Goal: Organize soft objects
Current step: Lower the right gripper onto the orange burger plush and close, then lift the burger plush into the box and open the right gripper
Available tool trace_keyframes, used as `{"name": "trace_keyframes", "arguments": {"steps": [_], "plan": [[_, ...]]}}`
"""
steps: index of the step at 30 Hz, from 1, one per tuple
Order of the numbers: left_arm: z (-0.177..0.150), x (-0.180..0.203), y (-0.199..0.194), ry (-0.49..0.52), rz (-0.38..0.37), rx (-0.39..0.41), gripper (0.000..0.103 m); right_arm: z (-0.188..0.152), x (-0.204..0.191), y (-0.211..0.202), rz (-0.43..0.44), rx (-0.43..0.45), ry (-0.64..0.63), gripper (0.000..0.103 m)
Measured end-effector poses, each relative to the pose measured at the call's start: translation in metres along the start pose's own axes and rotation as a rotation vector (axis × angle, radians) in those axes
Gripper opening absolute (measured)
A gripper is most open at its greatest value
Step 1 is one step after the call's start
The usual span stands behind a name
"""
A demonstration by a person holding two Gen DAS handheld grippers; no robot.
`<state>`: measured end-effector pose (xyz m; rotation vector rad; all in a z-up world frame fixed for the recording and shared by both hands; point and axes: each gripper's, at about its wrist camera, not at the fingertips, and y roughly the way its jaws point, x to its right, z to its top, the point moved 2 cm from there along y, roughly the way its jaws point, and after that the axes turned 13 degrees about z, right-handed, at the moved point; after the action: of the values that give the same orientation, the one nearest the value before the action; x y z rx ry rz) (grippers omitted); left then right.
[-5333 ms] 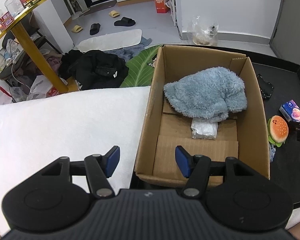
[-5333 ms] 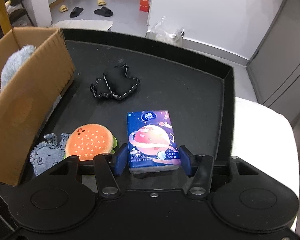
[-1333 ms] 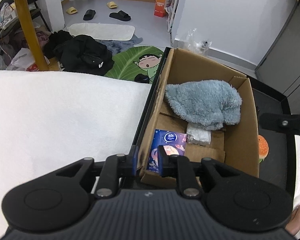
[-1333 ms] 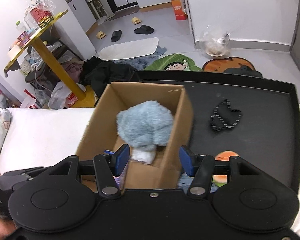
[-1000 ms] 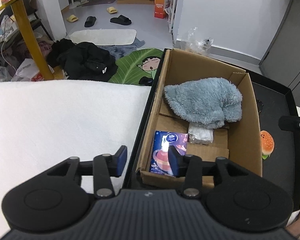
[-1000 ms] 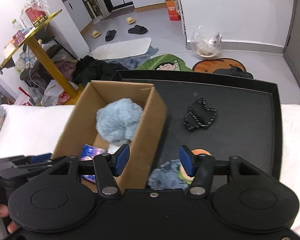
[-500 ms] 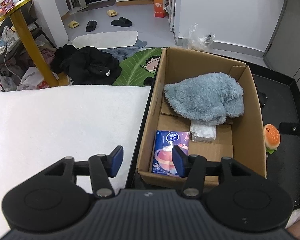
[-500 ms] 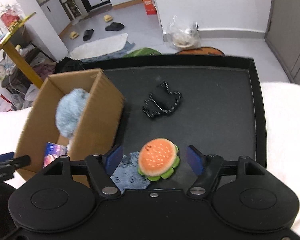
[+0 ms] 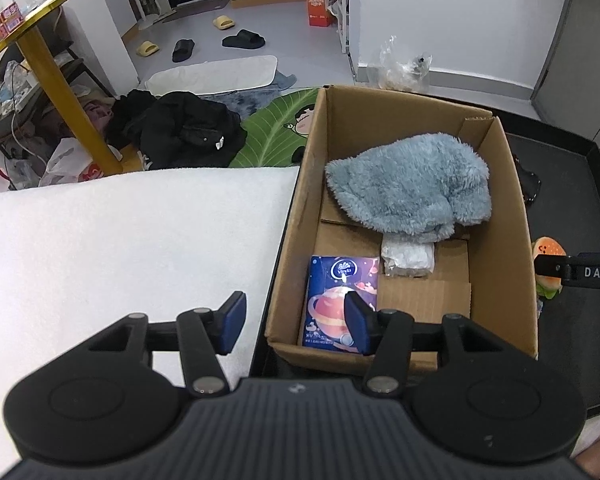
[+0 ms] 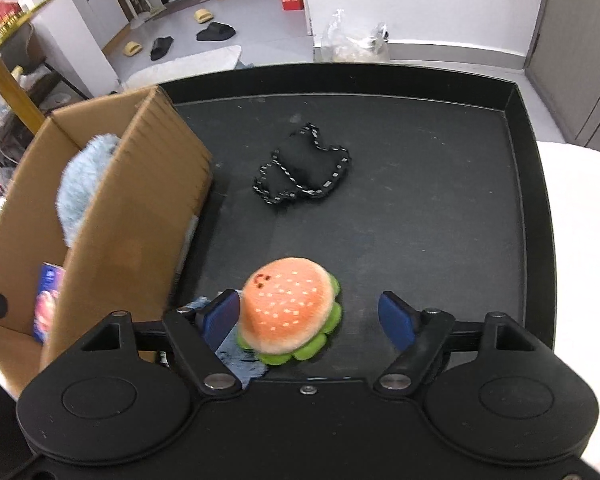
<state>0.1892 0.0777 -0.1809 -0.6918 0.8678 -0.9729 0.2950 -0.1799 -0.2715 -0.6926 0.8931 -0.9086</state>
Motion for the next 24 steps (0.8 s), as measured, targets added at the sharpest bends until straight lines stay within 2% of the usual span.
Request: {"name": "trace_keyframes", "arguments": {"steps": [4,6,8,12,18,24], "plan": [[0.0,0.003,0.0,0.013,0.013,0.0,0.053,-0.002,0.001,0.003,-0.014,-0.01,-0.005,0.069],[0.0,0.004,-0.002,0.015,0.017,0.003,0.053,-0.004,0.002,0.003,0.008,-0.018,0.01,0.053],[-0.001,0.003,-0.003,0.016,0.019,0.006,0.053,-0.006,0.002,0.003,0.023,-0.032,0.018,0.043],[-0.001,0.004,-0.004,0.018,0.023,0.011,0.053,-0.008,-0.001,-0.002,0.018,-0.025,0.01,0.035],[-0.002,0.003,-0.008,0.018,0.032,0.023,0.053,-0.006,0.0,-0.015,0.024,-0.003,0.028,0.029],[-0.003,0.0,-0.012,0.004,0.028,0.037,0.053,-0.002,-0.002,-0.036,0.063,0.048,0.039,0.027]]}}
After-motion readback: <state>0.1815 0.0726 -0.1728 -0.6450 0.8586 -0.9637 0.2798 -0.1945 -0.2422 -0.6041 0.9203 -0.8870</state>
